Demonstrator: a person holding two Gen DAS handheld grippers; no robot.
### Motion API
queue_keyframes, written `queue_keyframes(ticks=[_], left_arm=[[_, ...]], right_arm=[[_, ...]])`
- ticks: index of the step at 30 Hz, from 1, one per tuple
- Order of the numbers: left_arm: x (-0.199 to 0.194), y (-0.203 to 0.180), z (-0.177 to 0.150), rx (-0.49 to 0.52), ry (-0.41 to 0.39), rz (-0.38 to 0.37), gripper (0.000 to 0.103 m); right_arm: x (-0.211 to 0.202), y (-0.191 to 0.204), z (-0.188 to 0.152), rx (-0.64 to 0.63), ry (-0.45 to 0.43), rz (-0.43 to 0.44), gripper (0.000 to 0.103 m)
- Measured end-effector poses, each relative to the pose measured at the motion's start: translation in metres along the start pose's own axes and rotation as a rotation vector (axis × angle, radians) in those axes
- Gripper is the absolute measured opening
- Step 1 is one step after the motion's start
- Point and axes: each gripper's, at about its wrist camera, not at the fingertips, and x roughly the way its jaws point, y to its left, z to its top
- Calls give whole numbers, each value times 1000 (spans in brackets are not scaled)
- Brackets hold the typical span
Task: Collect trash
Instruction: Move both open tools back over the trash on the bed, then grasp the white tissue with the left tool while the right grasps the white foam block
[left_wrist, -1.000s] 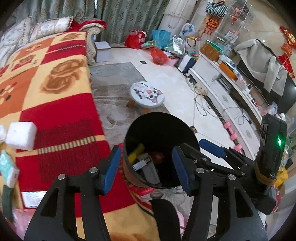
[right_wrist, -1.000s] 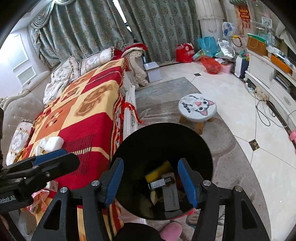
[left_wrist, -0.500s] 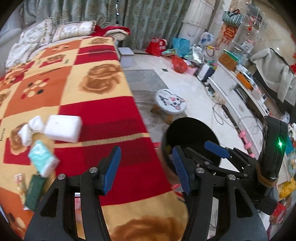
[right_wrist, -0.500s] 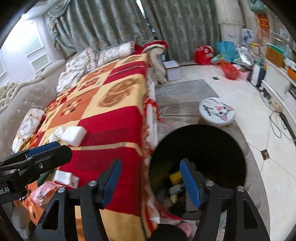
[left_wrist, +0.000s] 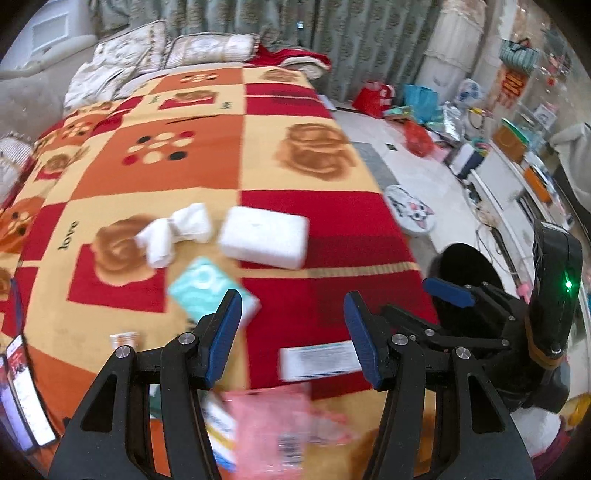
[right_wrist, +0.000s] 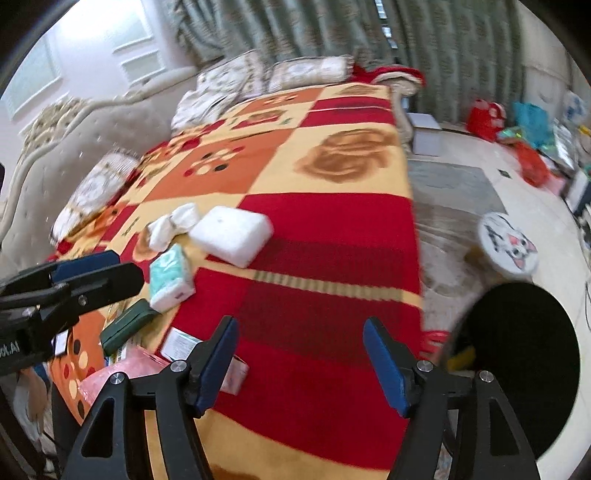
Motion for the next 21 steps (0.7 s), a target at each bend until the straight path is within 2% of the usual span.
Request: queue_keyframes(ticks=[10,19,21], left_arm=[[35,88,21,-54,47,46,57],[91,123,54,47,90,22,58],[104,122,58,76,110,16,58]], right_arm=[[67,37,43,-215,86,17,75],[117,57,81,-449,134,7,80],[127,58,85,-475,153,20,87]])
